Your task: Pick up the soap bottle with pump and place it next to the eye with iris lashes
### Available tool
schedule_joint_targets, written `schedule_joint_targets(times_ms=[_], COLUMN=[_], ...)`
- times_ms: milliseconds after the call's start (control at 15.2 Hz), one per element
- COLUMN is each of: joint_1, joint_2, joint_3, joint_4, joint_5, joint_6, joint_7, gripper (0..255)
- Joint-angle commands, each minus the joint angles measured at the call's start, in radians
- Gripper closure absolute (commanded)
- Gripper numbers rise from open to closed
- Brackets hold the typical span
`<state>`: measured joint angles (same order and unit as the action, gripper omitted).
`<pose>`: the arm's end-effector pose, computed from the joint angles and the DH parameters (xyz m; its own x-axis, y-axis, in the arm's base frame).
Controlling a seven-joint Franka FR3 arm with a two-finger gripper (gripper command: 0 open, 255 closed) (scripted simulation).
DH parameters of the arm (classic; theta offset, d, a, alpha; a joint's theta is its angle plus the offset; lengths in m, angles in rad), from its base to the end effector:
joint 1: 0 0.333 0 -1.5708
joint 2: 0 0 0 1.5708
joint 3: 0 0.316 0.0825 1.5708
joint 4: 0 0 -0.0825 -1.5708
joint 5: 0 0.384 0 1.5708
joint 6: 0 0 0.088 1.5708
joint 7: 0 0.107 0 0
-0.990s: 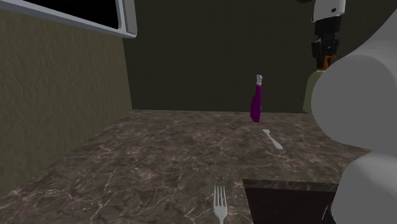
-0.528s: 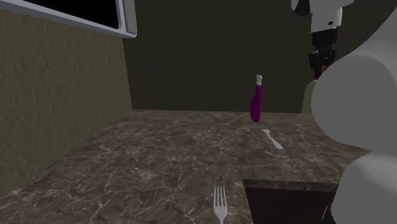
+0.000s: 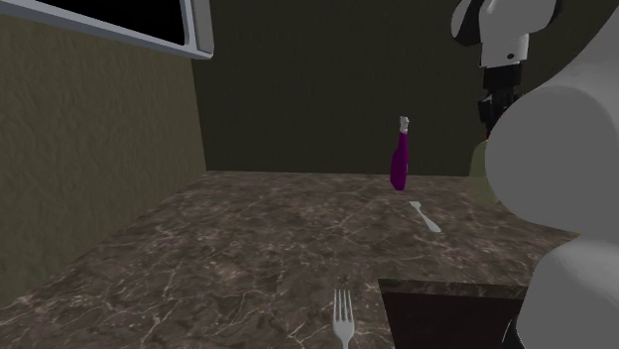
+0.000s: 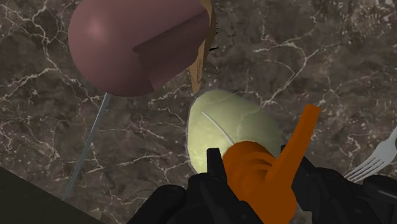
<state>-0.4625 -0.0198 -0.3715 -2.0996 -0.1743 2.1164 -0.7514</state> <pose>0.3592 -0.4087 0.4316 0.9970 0.0004 -0.0772 0.0101 -0.9921 0.1252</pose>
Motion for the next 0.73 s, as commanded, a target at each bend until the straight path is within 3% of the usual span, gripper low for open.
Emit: schedule_joint_targets(times_ms=[0, 462, 528, 660], joint_1=[0.000, 0.000, 0.000, 0.000], joint_2=[0.007, 0.007, 0.007, 0.007], joint_3=[0.000, 0.000, 0.000, 0.000], joint_4=[-0.015, -0.015, -0.015, -0.015], joint_5=[0.001, 0.001, 0.001, 0.001], joint_6=[0.023, 0.023, 0.023, 0.023], joint_7=[0.003, 0.003, 0.003, 0.002], gripper=[255, 255, 0, 0])
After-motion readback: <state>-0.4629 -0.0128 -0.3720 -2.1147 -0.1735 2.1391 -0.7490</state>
